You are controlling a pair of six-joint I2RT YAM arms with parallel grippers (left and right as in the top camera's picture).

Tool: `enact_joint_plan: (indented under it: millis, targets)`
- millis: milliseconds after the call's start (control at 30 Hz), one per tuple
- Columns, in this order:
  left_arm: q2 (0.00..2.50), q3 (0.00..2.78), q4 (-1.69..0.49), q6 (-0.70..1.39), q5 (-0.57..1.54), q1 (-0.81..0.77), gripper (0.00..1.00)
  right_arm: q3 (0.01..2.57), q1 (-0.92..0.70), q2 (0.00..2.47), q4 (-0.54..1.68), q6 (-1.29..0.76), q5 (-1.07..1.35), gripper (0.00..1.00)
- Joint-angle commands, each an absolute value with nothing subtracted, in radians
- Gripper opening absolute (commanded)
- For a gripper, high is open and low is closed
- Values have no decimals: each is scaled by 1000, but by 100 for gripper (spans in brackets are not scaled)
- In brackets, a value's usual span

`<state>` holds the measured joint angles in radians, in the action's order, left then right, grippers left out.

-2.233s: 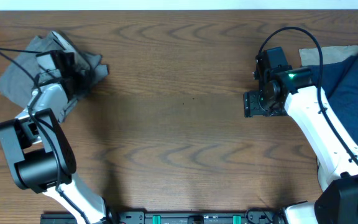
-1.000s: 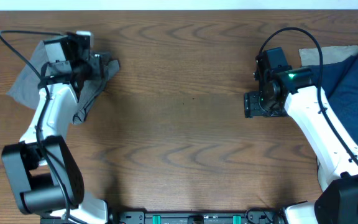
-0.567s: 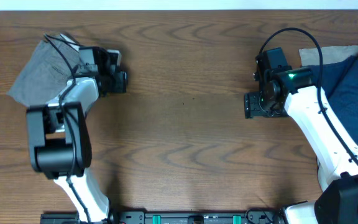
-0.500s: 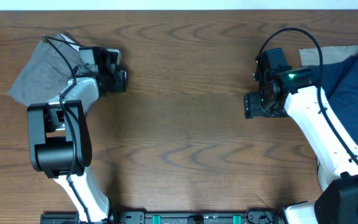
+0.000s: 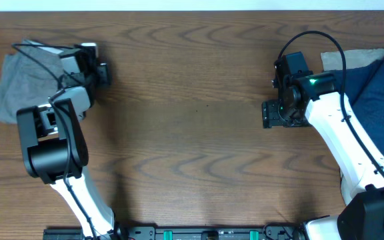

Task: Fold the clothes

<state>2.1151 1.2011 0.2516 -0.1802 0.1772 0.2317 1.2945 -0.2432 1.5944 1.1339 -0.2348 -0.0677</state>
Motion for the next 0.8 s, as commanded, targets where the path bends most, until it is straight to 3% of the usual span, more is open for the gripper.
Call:
enact_joint_plan:
  millis: [0,300,367,433,667,767]
  targets:
    - [2125,1221,241,-167,212,215,62,1294,-235,1590,1126,-250,-80,77]
    - [2086,1224,168,-176,271,137,62,1294,-213,1590,1032,-318,-2,86]
    - [2068,1225,116,-175,269,102,62,1294,-208,1590,1010,-318,37,92]
    - [2053,1227,36,-174,257,59,62,1294,-204,1590,999,-317,46,99]
    - [2046,1226,-381,-126,129,-59,63,1293,-168,1590,980,-271,46,99]
    - [2046,1226,-517,-28,119,-70,69,1286,-147,1590,980,-258,46,99]
